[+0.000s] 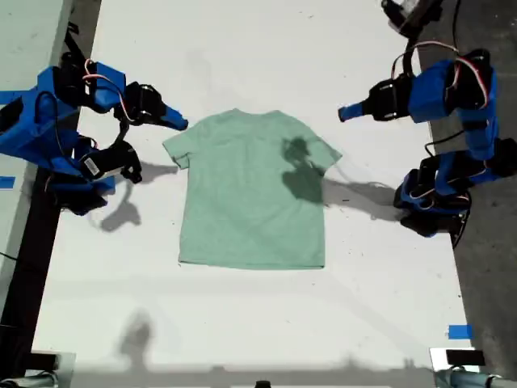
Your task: Fold tshirt
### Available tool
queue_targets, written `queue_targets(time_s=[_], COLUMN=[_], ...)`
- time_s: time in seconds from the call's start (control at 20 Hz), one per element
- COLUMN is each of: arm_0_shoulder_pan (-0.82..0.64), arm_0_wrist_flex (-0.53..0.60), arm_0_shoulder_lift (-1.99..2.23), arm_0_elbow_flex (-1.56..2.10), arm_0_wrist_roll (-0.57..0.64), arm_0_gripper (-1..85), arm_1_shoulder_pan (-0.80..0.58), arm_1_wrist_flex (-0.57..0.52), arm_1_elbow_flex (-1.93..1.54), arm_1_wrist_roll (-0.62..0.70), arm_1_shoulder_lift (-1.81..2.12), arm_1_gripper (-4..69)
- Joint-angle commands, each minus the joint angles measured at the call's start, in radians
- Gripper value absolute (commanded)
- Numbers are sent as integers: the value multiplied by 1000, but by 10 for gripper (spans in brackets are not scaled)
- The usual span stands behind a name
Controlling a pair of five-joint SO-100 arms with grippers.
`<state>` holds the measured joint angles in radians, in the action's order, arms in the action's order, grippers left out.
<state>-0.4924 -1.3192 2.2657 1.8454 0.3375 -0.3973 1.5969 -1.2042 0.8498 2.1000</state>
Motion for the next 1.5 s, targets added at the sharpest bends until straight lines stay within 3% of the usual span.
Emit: queue_targets(time_s=[0.0,0.1,0.2,0.4,0.7,1.0,1.45], arm_0_shoulder_pan=[-54,-92,-170,-311,-353,-351,-347], arm_0_wrist_flex=[0,-23,-49,-41,-37,-35,-26], arm_0_shoulder_lift=[-12,-18,-29,-66,-137,-155,-218], arm_0_elbow_flex=[-87,-94,-84,-66,-80,-80,-95], arm_0_wrist_roll=[71,71,87,187,224,224,224], arm_0_gripper=[1,35,200,283,285,295,295], arm_1_shoulder_pan=[-28,-32,-72,-201,-368,-408,-411], arm_1_wrist_flex=[-37,-49,-67,-117,-319,-512,-647], arm_1_elbow_flex=[-67,-114,-178,-388,-742,-963,-1009], arm_1_wrist_roll=[37,77,112,210,301,341,351], arm_1_shoulder_lift=[20,15,11,12,54,52,-74], arm_1_gripper=[20,20,41,198,239,252,256])
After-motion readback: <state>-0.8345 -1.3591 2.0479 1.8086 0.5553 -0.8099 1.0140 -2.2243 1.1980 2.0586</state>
